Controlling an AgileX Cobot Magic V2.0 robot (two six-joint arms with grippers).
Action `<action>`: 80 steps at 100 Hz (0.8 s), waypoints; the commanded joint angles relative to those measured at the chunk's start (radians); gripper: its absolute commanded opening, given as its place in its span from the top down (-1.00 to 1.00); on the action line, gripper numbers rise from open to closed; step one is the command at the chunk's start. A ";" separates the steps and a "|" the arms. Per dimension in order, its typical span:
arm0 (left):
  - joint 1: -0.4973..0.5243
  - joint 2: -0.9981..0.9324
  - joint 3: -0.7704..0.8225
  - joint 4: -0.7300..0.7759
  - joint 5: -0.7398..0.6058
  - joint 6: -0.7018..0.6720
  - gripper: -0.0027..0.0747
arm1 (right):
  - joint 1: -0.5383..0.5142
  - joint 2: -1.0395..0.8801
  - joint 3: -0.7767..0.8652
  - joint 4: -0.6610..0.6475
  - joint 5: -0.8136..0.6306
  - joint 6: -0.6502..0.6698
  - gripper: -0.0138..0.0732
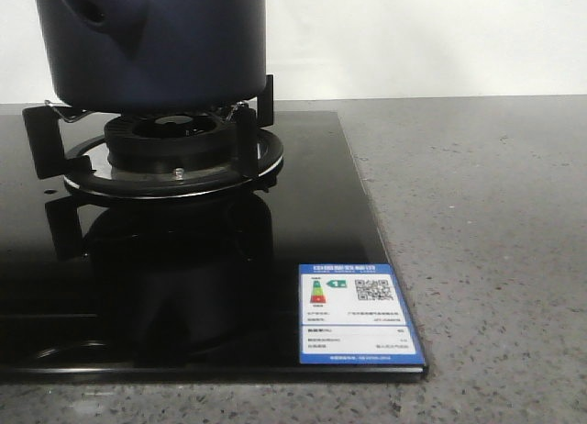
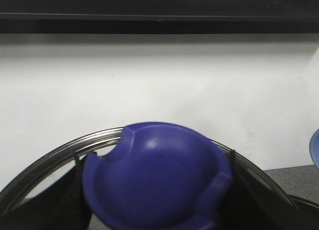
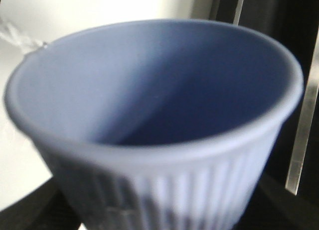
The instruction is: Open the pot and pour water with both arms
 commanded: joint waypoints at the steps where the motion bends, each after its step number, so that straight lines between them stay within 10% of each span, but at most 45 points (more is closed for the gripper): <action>1: 0.003 -0.026 -0.036 -0.003 -0.101 0.001 0.04 | 0.001 -0.047 -0.040 -0.077 0.023 0.000 0.09; 37: 0.003 -0.026 -0.036 -0.003 -0.101 0.001 0.04 | 0.001 -0.047 -0.040 -0.038 0.037 0.037 0.09; 80: 0.003 -0.026 -0.036 -0.003 -0.101 0.001 0.04 | -0.043 -0.132 -0.030 0.378 0.191 0.690 0.09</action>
